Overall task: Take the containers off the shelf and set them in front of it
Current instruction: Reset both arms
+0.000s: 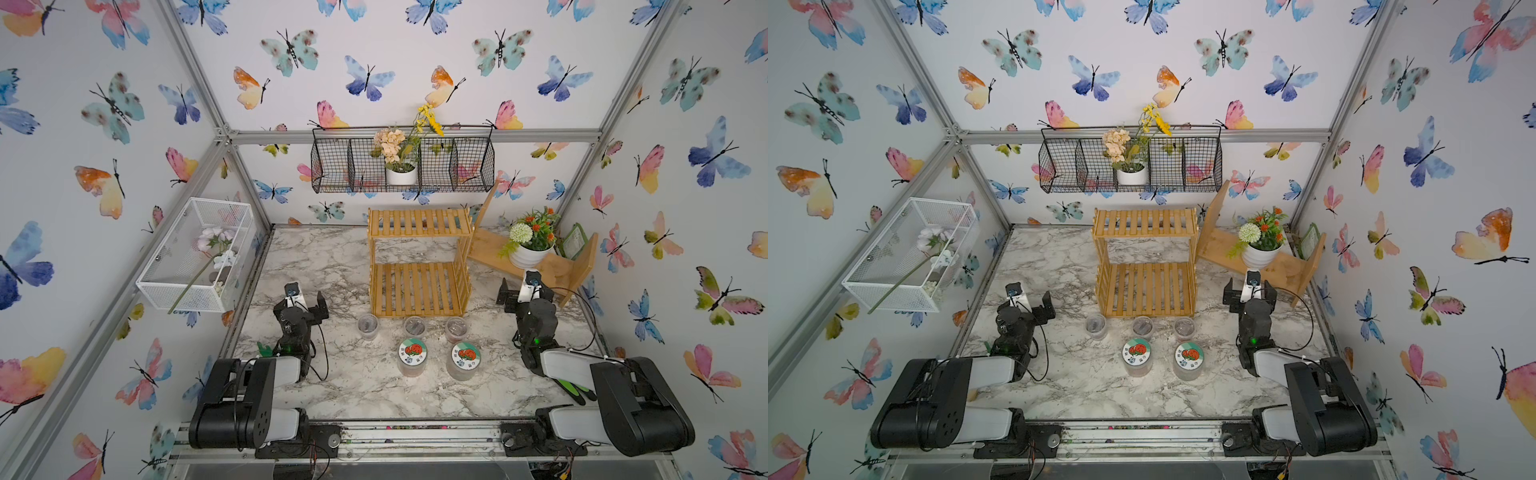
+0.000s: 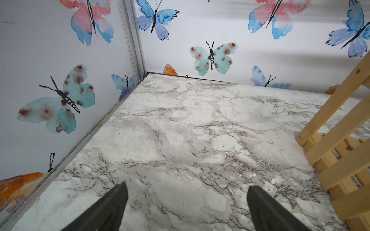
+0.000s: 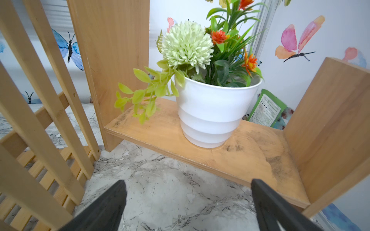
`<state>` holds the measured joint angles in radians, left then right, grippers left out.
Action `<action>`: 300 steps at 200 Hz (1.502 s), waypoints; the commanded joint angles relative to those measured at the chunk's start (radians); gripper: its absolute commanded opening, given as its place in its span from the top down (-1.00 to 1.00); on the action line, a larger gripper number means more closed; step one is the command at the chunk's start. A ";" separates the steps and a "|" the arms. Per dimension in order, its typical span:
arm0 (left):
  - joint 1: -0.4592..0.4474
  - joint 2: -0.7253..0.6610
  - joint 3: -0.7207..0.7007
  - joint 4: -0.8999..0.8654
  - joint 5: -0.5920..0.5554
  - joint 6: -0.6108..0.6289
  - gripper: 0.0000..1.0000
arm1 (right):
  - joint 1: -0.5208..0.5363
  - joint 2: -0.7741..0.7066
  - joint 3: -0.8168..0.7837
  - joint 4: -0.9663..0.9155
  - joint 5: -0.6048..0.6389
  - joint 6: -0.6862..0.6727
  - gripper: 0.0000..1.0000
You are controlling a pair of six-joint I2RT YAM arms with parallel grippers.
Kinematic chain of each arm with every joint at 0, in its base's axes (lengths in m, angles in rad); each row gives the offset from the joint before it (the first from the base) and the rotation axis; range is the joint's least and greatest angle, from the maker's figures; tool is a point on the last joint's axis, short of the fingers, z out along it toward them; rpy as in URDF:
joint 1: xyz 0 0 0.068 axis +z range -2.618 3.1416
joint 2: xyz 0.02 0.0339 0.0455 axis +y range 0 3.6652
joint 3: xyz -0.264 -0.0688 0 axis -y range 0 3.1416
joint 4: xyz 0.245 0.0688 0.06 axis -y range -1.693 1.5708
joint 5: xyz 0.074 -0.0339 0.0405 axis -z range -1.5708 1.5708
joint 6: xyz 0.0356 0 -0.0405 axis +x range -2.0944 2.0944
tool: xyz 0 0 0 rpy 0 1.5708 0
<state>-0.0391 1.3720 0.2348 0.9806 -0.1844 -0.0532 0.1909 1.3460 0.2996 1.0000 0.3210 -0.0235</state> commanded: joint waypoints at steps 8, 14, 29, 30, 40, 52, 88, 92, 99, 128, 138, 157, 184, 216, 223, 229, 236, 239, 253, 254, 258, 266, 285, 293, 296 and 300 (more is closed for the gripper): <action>0.006 0.006 -0.013 0.048 0.023 -0.010 -0.97 | -0.008 0.003 -0.047 0.026 0.009 0.020 -0.99; 0.005 0.007 -0.016 0.054 0.023 -0.010 -0.97 | -0.007 0.014 -0.073 0.069 0.020 0.023 -0.99; 0.005 0.007 -0.015 0.055 0.023 -0.012 -0.97 | -0.008 0.048 -0.130 0.191 0.020 0.027 -1.00; 0.005 0.007 -0.016 0.055 0.023 -0.012 -0.97 | -0.008 0.051 -0.132 0.198 0.018 0.027 -1.00; 0.007 0.007 -0.018 0.056 0.025 -0.012 -0.97 | -0.008 0.079 -0.130 0.226 0.017 0.023 -1.00; 0.007 0.008 -0.016 0.057 0.024 -0.012 -0.97 | -0.008 0.121 -0.118 0.244 0.012 0.025 -1.00; 0.007 0.008 -0.015 0.055 0.023 -0.012 -0.97 | -0.008 0.262 -0.112 0.386 0.015 0.006 -1.00; 0.007 0.009 -0.015 0.055 0.023 -0.011 -0.97 | -0.008 0.248 -0.104 0.346 0.019 0.011 -1.00; 0.008 0.009 -0.015 0.055 0.023 -0.012 -0.97 | -0.008 0.223 -0.090 0.274 0.017 0.025 -1.00; 0.007 0.010 -0.014 0.050 0.021 -0.010 -0.97 | -0.008 0.249 -0.105 0.350 0.018 0.012 -0.97; 0.008 0.010 -0.013 0.050 0.022 -0.010 -0.97 | -0.008 0.235 -0.097 0.310 0.019 0.018 -0.97; 0.007 0.012 -0.013 0.050 0.022 -0.010 -0.97 | -0.008 0.232 -0.094 0.299 0.019 0.021 -0.97; 0.008 0.010 -0.011 0.050 0.022 -0.010 -0.97 | -0.008 0.234 -0.088 0.286 0.017 0.022 -0.97; 0.006 0.010 -0.011 0.049 0.022 -0.010 -0.97 | -0.008 0.234 -0.087 0.287 0.018 0.020 -0.97; 0.007 0.009 -0.012 0.049 0.022 -0.010 -0.97 | -0.008 0.233 -0.089 0.291 0.018 0.020 -0.97; 0.005 0.010 -0.012 0.048 0.022 -0.010 -0.97 | -0.008 0.231 -0.093 0.292 0.018 0.021 -0.97; 0.005 0.009 -0.011 0.047 0.021 -0.010 -0.97 | -0.008 0.229 -0.094 0.298 0.018 0.021 -0.97; 0.005 0.010 -0.010 0.047 0.021 -0.010 -0.97 | -0.008 0.231 -0.094 0.296 0.018 0.021 -0.97; 0.006 0.009 -0.011 0.048 0.022 -0.009 -0.97 | -0.008 0.231 -0.095 0.299 0.018 0.020 -0.97; 0.005 0.008 -0.011 0.048 0.022 -0.008 -0.97 | -0.008 0.231 -0.095 0.299 0.018 0.020 -0.97; 0.006 0.010 -0.012 0.048 0.022 -0.008 -0.97 | -0.008 0.231 -0.094 0.299 0.018 0.020 -0.97; 0.006 0.010 -0.012 0.049 0.022 -0.008 -0.97 | -0.008 0.231 -0.094 0.299 0.018 0.020 -0.97; 0.005 0.010 -0.012 0.048 0.023 -0.008 -0.97 | -0.008 0.233 -0.092 0.295 0.018 0.021 -0.97; 0.005 0.009 -0.011 0.048 0.021 -0.008 -0.97 | -0.008 0.232 -0.091 0.295 0.018 0.022 -0.97; 0.005 0.010 -0.012 0.048 0.022 -0.008 -0.97 | -0.008 0.232 -0.093 0.295 0.018 0.022 -0.97; 0.005 0.010 -0.011 0.046 0.022 -0.007 -0.97 | -0.008 0.231 -0.093 0.294 0.018 0.022 -0.97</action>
<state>-0.0383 1.3739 0.2256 1.0130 -0.1814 -0.0566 0.1886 1.5875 0.1978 1.2907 0.3222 -0.0105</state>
